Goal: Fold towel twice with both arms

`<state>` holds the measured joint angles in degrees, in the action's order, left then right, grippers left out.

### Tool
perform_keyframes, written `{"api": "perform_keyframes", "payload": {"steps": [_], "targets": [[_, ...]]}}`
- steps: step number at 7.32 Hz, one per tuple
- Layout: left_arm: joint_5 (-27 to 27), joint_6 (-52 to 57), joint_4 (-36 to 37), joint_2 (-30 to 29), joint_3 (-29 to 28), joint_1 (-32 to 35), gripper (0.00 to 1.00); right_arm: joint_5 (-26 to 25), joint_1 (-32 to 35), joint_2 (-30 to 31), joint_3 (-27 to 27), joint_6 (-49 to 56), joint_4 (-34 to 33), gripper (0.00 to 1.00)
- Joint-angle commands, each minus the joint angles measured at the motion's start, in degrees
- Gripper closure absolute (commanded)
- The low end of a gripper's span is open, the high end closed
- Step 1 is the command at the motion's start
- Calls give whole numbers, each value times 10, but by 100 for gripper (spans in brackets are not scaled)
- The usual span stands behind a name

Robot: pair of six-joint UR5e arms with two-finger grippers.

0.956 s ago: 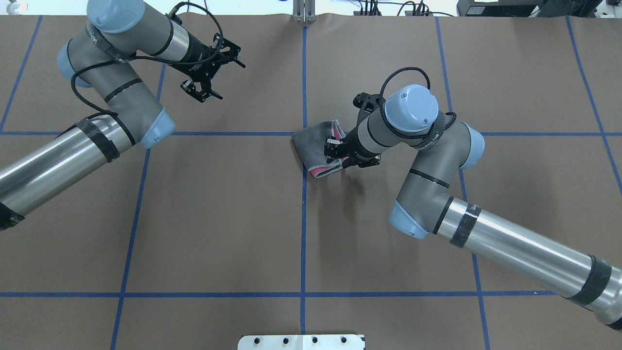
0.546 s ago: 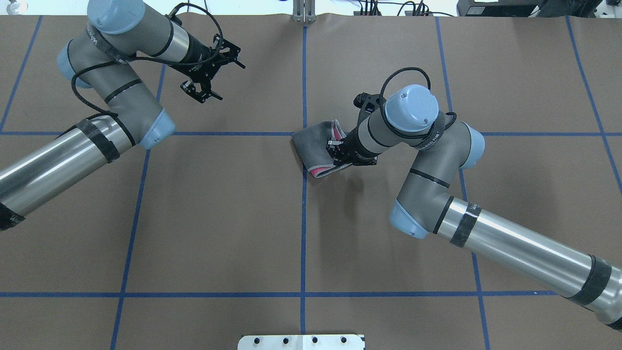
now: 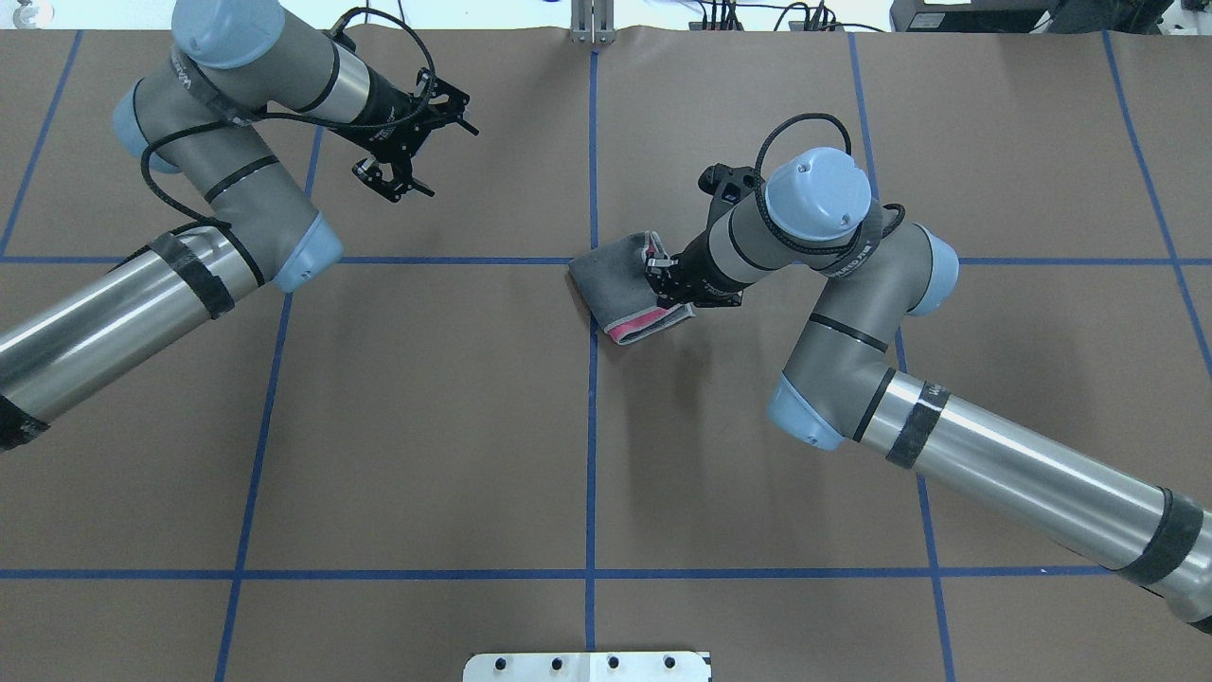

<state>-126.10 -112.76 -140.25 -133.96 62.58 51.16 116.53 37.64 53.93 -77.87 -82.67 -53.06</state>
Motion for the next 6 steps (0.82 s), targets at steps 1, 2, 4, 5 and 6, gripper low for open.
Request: {"api": "perform_keyframes", "payload": {"steps": [1, 2, 4, 5, 6], "targets": [[1, 0, 1, -2, 0, -1, 0, 13, 16, 12, -6, 19, 1, 100], [2, 0, 3, -3, 0, -2, 0, 12, 16, 35, -6, 34, 22, 100], [2, -1, 3, -4, -1, -2, 0, 14, 17, 64, -5, 35, 64, 100], [2, -1, 3, -4, -1, -2, 0, 15, 19, 64, -5, 35, 64, 100], [2, -1, 2, -3, -2, -3, 0, 25, 24, 62, -6, 34, 64, 100]]}}
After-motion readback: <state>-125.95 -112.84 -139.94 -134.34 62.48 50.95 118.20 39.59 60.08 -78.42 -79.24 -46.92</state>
